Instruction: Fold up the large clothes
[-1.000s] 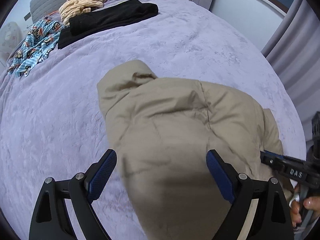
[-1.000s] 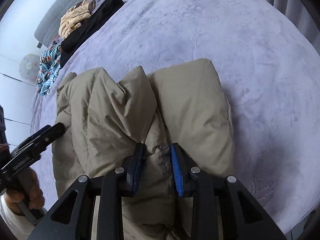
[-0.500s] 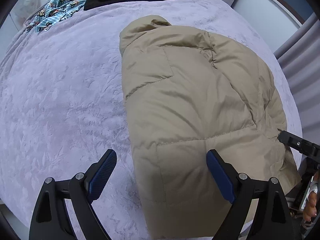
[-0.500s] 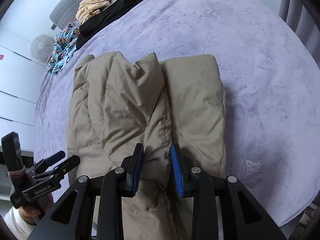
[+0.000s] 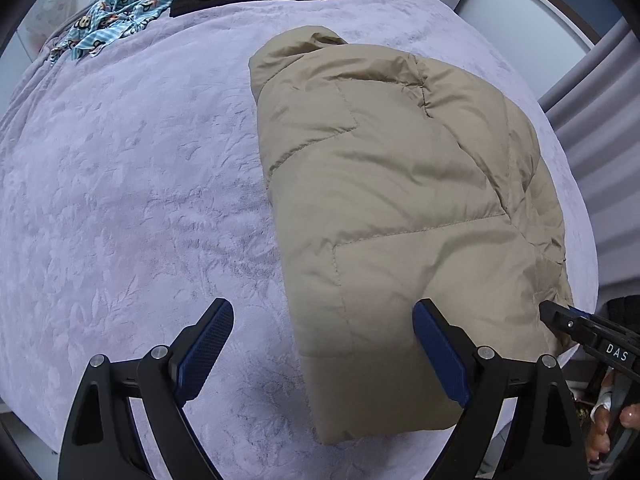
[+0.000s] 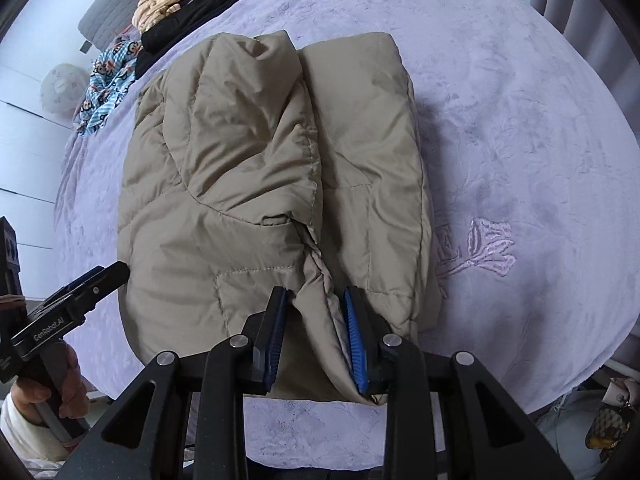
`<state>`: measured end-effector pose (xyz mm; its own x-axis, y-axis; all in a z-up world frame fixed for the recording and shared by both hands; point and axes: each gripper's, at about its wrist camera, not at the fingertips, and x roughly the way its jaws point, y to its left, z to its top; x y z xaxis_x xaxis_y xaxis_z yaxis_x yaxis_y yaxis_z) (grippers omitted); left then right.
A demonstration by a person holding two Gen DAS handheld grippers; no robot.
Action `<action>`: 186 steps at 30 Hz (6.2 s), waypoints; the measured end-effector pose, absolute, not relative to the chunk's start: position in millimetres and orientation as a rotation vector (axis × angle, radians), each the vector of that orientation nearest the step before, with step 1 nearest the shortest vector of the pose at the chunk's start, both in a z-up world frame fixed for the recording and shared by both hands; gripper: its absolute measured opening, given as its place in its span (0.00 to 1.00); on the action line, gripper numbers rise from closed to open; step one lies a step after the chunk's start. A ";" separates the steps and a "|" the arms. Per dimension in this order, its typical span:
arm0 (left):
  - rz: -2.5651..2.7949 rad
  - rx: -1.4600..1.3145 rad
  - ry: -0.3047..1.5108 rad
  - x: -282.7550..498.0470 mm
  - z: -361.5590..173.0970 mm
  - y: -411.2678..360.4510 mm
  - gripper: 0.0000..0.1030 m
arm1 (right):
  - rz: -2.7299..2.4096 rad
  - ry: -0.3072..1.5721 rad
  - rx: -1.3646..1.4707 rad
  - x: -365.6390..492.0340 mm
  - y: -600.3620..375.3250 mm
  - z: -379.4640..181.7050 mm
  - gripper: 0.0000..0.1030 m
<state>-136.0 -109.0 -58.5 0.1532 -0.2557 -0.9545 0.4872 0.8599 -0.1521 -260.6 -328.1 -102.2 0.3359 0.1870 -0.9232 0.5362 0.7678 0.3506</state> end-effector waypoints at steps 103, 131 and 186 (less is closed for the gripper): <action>-0.805 -0.347 1.493 -40.9 -111.6 -122.5 0.77 | 0.273 1.280 1.077 -116.9 -411.2 -183.6 0.56; -0.661 -0.363 1.305 121.2 -79.0 196.0 0.77 | 0.387 1.158 0.882 76.6 -109.4 -135.1 0.51; -0.409 0.071 1.139 143.1 -91.2 154.8 0.83 | 0.051 1.275 0.554 -32.4 -67.4 -93.4 0.12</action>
<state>143.1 154.8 -91.2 0.3533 -0.2804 -0.8925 0.3517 0.9239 -0.1511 -32.3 -67.4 -93.4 0.3086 0.3357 -0.8900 0.2637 0.8688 0.4191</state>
